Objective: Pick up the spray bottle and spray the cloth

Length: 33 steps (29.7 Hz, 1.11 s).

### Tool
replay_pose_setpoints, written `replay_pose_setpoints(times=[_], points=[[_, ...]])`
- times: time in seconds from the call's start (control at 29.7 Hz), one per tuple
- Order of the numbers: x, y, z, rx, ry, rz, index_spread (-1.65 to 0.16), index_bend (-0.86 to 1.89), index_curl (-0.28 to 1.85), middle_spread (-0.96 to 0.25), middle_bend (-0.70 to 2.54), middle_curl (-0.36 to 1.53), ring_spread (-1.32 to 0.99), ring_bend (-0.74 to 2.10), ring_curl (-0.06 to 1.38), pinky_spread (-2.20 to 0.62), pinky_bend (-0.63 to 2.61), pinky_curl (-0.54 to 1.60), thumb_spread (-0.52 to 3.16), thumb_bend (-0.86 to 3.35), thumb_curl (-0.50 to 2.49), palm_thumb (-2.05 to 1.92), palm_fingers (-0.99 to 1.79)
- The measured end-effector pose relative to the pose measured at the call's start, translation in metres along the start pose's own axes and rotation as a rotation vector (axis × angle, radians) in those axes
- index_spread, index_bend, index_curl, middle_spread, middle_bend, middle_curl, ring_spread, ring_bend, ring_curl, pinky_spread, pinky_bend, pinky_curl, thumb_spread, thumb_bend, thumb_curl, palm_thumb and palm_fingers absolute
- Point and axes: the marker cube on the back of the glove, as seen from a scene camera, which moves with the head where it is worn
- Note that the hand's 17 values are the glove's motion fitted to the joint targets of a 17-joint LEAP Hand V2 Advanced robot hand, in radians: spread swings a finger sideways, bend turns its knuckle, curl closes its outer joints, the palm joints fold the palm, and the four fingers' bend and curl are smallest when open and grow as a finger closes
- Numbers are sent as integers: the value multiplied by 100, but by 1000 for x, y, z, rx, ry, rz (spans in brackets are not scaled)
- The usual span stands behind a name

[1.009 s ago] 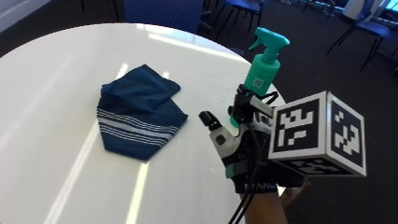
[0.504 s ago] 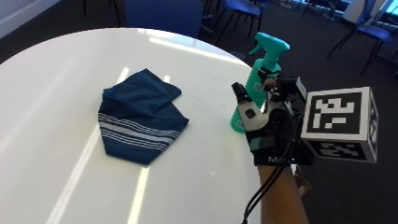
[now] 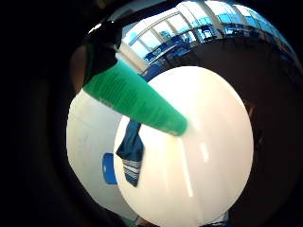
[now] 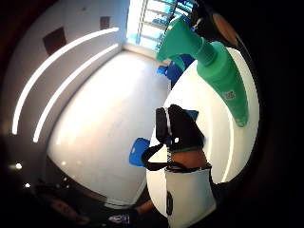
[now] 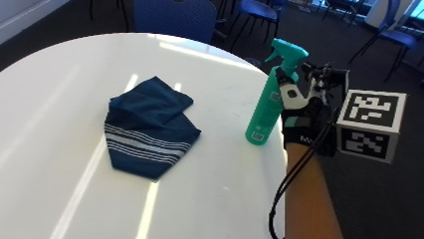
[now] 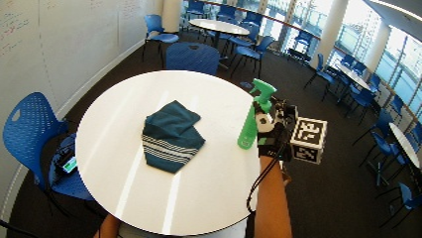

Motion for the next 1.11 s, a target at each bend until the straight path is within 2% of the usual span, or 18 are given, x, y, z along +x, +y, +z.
replay_pose_setpoints(times=[0.37,0.87,1.11], points=[[22,-42,20,-124,-203,148,-36,19,32,-5,19,37,-4,25,31,13,19,34,112,1,40,73,72],[25,-56,28,-183,-259,121,-35,23,40,-14,27,41,-10,31,35,13,9,25,93,-1,50,90,89],[31,-60,34,-99,-311,129,-33,24,43,-18,34,44,-15,38,37,10,12,21,75,-2,56,96,112]])
